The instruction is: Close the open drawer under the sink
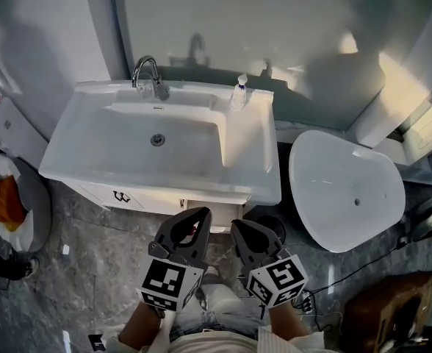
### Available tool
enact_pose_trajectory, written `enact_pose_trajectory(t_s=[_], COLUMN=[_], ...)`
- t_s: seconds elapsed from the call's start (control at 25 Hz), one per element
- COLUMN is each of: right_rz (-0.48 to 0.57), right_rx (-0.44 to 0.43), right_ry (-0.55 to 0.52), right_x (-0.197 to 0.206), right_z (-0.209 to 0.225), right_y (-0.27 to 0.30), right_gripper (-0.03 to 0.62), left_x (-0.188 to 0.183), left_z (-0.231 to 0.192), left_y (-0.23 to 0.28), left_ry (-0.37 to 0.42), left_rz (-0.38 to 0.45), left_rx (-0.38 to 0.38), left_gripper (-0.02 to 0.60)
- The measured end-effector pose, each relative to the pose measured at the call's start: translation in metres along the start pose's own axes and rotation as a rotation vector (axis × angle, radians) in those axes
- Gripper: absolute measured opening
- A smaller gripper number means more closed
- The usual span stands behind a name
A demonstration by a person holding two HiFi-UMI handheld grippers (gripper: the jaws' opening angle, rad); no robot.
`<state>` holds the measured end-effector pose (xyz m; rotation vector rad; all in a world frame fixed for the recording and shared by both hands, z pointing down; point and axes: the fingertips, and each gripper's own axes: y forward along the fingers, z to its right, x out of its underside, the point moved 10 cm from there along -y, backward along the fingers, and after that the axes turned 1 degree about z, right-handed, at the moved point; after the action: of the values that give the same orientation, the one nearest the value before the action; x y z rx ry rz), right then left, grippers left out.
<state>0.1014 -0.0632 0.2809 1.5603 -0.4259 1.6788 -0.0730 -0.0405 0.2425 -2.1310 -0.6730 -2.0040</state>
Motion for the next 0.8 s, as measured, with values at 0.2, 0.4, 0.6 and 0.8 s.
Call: enact_pose_trajectory(t_s=[0.2,0.4,0.6,0.8], right_rz=[-0.029,-0.041,-0.055,-0.092], right_rx=[0.034,0.069,0.115,0.152], right_ry=[0.024,0.029,0.034,0.047], right_x=[0.016,0.036,0.063,0.101], right_z=[-0.005,-0.007,-0.003,0.001], right_y=[0.013,0.021,0.028,0.035], right_gripper=[0.011,0.011,0.011,0.011], left_x=[0.014,0.039,0.074,0.113], left_z=[-0.017,-0.027,-0.033,-0.034], left_y=[0.002,0.006,0.016,0.019], left_ry=[-0.013,-0.037,-0.059,-0.071], left_rz=[-0.030,-0.047,-0.048,-0.059], left_rx=[0.023,0.044,0.056,0.079], left_gripper=[0.017,0.017,0.017,0.017])
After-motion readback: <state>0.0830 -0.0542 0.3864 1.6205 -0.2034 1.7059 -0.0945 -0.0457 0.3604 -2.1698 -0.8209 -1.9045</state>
